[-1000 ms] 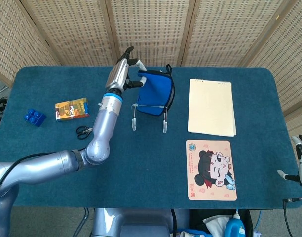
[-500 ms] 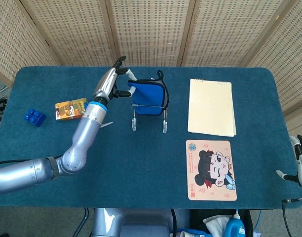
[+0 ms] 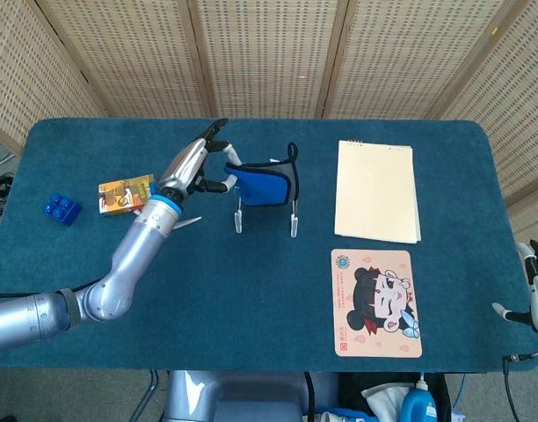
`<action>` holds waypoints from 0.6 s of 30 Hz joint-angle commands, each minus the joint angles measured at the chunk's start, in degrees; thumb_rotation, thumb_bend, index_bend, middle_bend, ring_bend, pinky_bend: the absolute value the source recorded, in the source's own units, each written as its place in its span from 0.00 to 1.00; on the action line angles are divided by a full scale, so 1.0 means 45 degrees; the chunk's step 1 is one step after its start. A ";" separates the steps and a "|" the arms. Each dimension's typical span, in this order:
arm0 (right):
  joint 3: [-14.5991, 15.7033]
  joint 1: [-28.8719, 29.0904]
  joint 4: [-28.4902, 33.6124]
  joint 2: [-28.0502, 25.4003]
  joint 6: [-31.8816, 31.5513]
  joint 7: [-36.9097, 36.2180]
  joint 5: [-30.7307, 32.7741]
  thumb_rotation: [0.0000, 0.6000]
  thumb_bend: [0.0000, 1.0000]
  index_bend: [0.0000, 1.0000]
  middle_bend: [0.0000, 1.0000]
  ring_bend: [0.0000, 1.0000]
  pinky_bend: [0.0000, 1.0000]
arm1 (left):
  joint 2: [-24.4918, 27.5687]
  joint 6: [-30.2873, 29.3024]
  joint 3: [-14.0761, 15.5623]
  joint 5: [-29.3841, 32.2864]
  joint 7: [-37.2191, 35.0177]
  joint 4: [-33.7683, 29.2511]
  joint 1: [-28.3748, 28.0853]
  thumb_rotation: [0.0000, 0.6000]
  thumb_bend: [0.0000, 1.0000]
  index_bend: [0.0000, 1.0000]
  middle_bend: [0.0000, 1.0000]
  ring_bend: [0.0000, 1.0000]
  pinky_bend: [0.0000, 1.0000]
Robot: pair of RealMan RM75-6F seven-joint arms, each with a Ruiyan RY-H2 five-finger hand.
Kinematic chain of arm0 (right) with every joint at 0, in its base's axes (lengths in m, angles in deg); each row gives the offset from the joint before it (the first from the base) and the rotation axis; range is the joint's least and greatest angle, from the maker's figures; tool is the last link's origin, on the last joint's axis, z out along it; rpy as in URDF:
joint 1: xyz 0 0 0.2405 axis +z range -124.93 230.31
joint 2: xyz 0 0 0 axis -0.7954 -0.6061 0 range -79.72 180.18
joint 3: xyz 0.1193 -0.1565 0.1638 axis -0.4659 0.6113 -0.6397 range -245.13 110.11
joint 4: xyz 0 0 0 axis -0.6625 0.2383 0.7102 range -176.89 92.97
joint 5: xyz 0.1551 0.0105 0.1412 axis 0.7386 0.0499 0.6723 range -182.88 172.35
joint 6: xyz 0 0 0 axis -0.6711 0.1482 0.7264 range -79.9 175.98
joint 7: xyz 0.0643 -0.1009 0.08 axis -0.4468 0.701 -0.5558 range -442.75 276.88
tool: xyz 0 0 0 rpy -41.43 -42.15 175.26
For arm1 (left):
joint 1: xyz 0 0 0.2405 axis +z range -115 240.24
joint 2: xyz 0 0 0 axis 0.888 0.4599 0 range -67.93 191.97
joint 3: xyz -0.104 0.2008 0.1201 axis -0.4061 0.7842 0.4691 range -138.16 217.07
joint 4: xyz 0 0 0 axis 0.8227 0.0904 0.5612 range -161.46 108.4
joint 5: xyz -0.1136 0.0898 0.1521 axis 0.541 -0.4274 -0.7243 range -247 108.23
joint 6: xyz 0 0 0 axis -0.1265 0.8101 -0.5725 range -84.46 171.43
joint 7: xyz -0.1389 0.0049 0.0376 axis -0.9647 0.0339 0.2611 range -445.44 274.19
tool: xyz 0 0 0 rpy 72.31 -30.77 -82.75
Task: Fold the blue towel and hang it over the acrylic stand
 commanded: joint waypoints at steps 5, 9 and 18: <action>0.0011 -0.0044 0.0068 -0.0048 -0.0101 -0.0033 -0.0075 1.00 0.00 0.00 0.00 0.00 0.00 | 0.0103 -0.0295 0.1497 -0.0624 0.0712 -0.0131 0.0180 1.00 0.44 0.91 0.00 0.00 0.00; 0.0030 -0.0057 0.0103 -0.0058 -0.0144 -0.0019 -0.0130 1.00 0.00 0.00 0.00 0.00 0.00 | -0.0183 -0.0388 0.1870 -0.1068 0.0686 0.0047 0.0219 1.00 0.44 0.91 0.00 0.00 0.00; 0.0056 -0.0088 0.0178 -0.0095 -0.0208 -0.0013 -0.0193 1.00 0.00 0.00 0.00 0.00 0.00 | -0.1057 -0.0448 0.2794 -0.2460 0.0761 0.0755 0.0296 1.00 0.45 0.91 0.00 0.00 0.00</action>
